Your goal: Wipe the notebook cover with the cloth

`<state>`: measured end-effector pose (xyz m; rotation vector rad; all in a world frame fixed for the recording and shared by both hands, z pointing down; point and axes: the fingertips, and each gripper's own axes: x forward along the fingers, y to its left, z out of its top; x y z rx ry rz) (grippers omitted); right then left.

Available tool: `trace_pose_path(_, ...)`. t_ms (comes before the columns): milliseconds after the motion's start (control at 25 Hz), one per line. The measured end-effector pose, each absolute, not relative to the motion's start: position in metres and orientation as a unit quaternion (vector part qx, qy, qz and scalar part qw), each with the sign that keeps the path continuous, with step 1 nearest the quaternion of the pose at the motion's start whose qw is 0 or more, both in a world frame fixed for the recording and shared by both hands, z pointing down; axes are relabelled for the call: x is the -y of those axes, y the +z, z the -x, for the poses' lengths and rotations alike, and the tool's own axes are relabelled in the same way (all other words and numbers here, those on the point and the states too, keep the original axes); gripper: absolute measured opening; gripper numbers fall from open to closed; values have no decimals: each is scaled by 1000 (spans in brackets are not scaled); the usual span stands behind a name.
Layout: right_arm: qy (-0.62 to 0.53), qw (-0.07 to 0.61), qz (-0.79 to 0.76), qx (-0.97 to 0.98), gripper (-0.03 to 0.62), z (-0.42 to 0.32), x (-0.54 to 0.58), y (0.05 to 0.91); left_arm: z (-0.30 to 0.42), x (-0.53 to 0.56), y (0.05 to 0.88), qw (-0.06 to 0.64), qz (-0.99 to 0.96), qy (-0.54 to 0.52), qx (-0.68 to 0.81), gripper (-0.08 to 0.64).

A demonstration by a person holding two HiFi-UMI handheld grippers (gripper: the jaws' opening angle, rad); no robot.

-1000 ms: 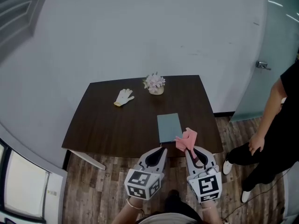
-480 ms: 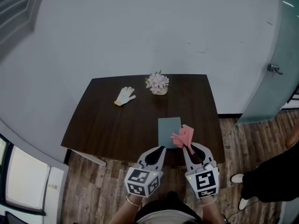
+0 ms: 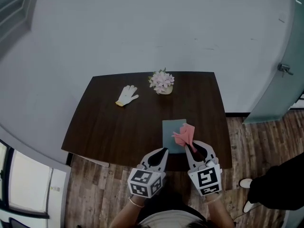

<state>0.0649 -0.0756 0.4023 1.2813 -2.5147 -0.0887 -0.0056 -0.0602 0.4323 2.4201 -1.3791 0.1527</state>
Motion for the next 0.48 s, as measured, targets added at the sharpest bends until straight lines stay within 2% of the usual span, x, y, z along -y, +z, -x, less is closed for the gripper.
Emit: trace_pose_path(480, -32, 213, -431, 876, 47, -22, 145, 440, 33, 124, 468, 209, -865, 80, 449, 25)
